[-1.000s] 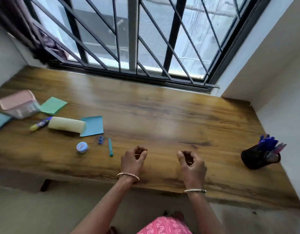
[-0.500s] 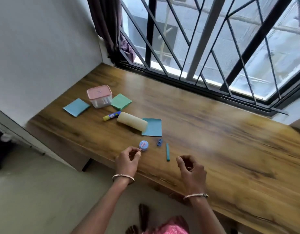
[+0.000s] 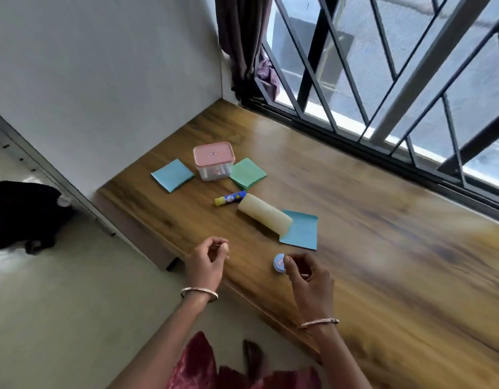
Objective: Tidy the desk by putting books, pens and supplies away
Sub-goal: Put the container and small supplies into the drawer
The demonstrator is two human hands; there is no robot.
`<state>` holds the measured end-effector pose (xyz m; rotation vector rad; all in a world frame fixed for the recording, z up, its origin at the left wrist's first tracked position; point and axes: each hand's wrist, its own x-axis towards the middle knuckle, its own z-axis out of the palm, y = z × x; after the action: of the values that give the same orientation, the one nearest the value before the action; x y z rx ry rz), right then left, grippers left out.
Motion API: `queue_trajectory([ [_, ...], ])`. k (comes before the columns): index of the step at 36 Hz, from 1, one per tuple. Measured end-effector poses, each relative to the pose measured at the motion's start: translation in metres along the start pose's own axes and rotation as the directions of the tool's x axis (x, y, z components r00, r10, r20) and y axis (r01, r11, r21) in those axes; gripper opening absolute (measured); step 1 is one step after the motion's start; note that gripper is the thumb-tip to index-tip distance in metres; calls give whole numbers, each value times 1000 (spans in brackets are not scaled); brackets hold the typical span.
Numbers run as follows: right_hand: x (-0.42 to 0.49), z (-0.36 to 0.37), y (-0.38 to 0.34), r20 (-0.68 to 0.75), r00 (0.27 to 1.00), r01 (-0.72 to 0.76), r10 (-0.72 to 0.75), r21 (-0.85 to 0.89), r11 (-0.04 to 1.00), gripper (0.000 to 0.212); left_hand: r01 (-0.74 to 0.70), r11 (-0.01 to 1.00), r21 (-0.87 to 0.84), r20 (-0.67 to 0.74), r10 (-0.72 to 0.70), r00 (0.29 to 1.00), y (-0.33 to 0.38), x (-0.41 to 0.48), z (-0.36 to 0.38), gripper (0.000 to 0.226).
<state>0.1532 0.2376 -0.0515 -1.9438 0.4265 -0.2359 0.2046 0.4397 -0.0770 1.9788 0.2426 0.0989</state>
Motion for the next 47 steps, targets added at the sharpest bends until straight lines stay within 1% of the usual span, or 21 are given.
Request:
queue_trajectory([
  [3,-10,12,-5,51,998,28,-28,-7,1000,8,-36,999,-8,-47,35,998,-11,-1,-6,10],
  [6,-26,24,-9,250,968,10,-13,10,1000,21,-127,989,70,-156,136,978,-24,-3,-18,12],
  [8,-39,34,-13,439,897,-50,47,-6,999,24,-131,987,95,-164,145,976,-41,-1,-26,18],
  [10,-53,48,-9,602,783,-125,156,-92,988,24,-84,992,90,-131,96,987,-61,0,-34,19],
  [11,-61,59,-3,654,723,-164,220,-147,976,24,-46,996,80,-112,54,992,-73,0,-38,18],
  [13,-77,84,15,688,636,-278,349,-218,936,22,91,994,61,-76,-86,993,-100,6,-47,22],
  [14,-84,99,25,672,614,-376,413,-211,902,18,201,978,55,-43,-199,979,-114,13,-51,29],
  [15,-91,114,34,640,596,-509,484,-164,845,12,328,944,39,4,-328,945,-130,21,-53,37],
  [17,-101,140,54,540,570,-743,619,17,669,15,585,805,-99,167,-566,807,-149,35,-54,38],
  [19,-105,161,72,436,574,-817,693,245,522,21,754,616,-230,368,-662,653,-160,46,-55,36],
  [21,-104,178,87,382,566,-796,730,483,364,24,849,458,-264,521,-673,526,-168,61,-58,44],
  [23,-100,191,96,375,543,-720,751,669,186,18,901,325,-289,654,-620,433,-182,78,-60,51],
  [25,-93,199,102,385,545,-641,745,764,74,15,907,282,-312,707,-569,420,-197,95,-58,58],
  [26,-90,202,104,386,551,-610,740,792,42,14,902,278,-331,702,-566,432,-204,102,-56,60],
  [28,-84,207,107,366,568,-533,738,846,-9,11,898,227,-376,723,-534,438,-208,110,-54,59],
  [30,-81,212,113,335,580,-463,743,886,-38,10,900,167,-402,748,-507,428,-211,113,-53,54],
  [33,-83,220,121,314,592,-402,742,913,-66,13,905,122,-409,756,-510,410,-219,110,-57,57],
  [36,-85,223,121,296,612,-367,733,928,-68,14,903,119,-412,746,-525,410,-233,96,-68,63],
  [40,-86,220,117,273,610,-372,744,928,-36,23,900,121,-418,736,-536,414,-253,97,-78,64],
  [44,-88,227,121,241,601,-341,762,940,-28,18,888,133,-440,753,-484,446,-241,110,-76,68],
  [47,-92,233,127,218,606,-317,765,948,-19,21,874,85,-479,743,-491,455,-229,111,-72,70],
])
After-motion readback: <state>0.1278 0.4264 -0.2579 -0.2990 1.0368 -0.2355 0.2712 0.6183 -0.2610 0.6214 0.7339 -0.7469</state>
